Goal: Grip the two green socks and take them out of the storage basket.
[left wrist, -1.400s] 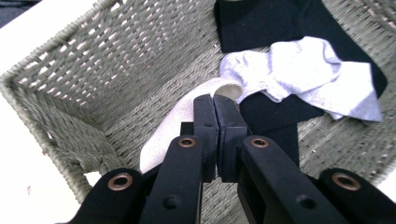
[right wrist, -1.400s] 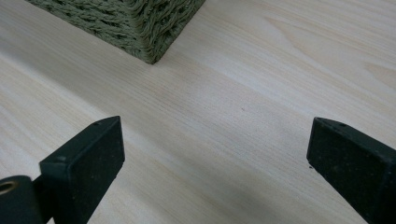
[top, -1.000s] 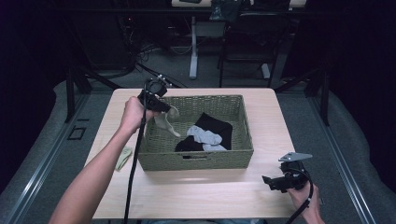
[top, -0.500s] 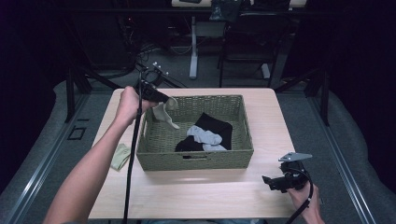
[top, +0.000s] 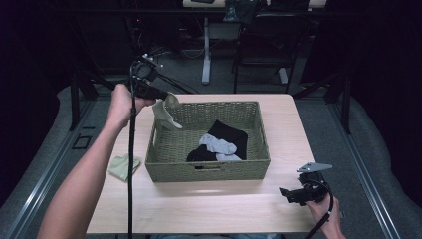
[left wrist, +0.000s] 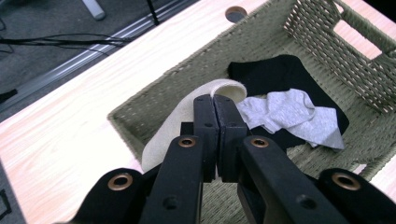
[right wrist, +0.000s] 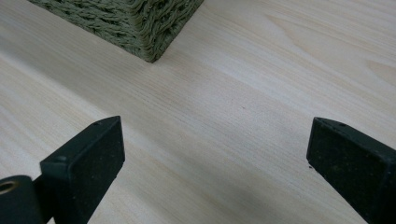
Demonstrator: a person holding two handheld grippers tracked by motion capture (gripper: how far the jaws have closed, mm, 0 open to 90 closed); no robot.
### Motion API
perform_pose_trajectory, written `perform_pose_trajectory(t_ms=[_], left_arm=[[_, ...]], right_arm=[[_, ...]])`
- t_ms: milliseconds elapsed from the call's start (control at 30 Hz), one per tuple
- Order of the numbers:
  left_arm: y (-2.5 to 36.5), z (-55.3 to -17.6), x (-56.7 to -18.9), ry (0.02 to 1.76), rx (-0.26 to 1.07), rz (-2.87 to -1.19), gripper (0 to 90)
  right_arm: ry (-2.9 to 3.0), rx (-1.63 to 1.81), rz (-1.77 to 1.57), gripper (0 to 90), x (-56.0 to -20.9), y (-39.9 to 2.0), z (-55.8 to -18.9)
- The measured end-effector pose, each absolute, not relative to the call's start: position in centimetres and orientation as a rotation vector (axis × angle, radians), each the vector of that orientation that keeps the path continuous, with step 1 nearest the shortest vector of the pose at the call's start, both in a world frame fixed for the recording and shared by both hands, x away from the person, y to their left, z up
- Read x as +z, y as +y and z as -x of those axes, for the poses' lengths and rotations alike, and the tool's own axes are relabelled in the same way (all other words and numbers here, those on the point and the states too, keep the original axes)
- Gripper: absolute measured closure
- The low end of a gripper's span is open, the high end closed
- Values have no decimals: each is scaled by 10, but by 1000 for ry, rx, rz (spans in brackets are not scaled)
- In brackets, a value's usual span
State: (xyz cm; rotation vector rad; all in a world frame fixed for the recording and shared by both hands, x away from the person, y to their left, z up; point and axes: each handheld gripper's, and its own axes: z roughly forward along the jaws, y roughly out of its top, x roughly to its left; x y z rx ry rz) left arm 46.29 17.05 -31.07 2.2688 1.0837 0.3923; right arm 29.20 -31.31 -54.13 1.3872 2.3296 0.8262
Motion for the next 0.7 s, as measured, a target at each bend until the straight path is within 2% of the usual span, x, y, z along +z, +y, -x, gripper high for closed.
perform_pose_trajectory(t_ms=[367, 700], left_arm=[[212, -450, -294, 1148, 438, -2196, 892], [252, -441, -307, 1245, 434, -2185, 892]], right_arm=[[2326, 834, -1387, 38, -542, -313, -292], [2319, 821, -1402, 38, -542, -314, -292]])
